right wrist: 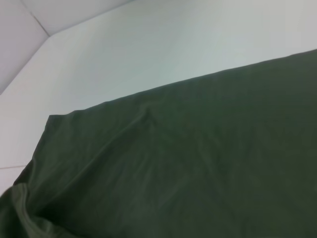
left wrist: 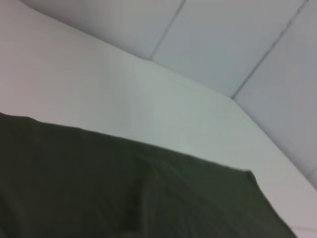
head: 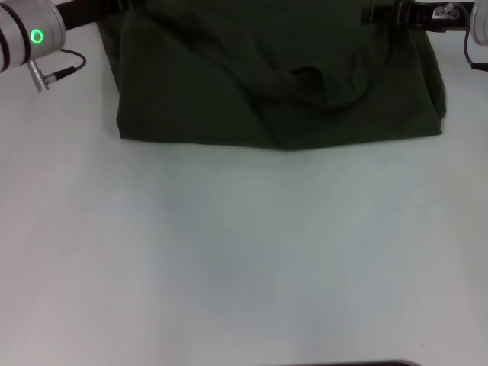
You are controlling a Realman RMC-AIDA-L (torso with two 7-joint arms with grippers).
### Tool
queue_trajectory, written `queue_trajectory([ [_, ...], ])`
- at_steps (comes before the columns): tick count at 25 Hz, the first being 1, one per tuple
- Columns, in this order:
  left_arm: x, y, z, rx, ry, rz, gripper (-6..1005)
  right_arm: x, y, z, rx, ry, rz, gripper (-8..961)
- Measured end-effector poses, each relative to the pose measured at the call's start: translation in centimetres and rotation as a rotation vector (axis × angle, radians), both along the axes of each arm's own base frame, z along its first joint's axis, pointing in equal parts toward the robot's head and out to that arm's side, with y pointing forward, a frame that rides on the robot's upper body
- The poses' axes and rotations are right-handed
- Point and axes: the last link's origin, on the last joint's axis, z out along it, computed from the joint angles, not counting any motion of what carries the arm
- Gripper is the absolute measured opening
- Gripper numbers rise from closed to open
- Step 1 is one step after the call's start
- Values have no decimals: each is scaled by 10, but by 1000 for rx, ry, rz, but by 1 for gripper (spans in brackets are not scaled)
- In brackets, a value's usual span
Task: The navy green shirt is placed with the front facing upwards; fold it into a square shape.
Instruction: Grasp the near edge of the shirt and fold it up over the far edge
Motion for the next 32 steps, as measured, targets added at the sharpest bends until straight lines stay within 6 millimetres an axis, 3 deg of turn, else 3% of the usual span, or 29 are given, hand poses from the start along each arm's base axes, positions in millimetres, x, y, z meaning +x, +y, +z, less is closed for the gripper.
queue_trajectory([
  [8, -1, 1, 3, 13, -6, -2, 740, 0, 4, 13, 32, -4, 2, 675],
  [11, 0, 0, 2, 11, -9, -3, 829, -2, 5, 16, 32, -1, 4, 742],
  [13, 1, 0, 1, 8, -12, -6, 825, -4, 5, 18, 28, 0, 12, 786],
  [22, 6, -13, 2, -67, -41, -88, 816, 1, -7, 27, 14, 3, 41, 787],
  [32, 3, -67, 15, -238, -52, -281, 813, 38, -73, 38, -123, 93, 57, 786],
])
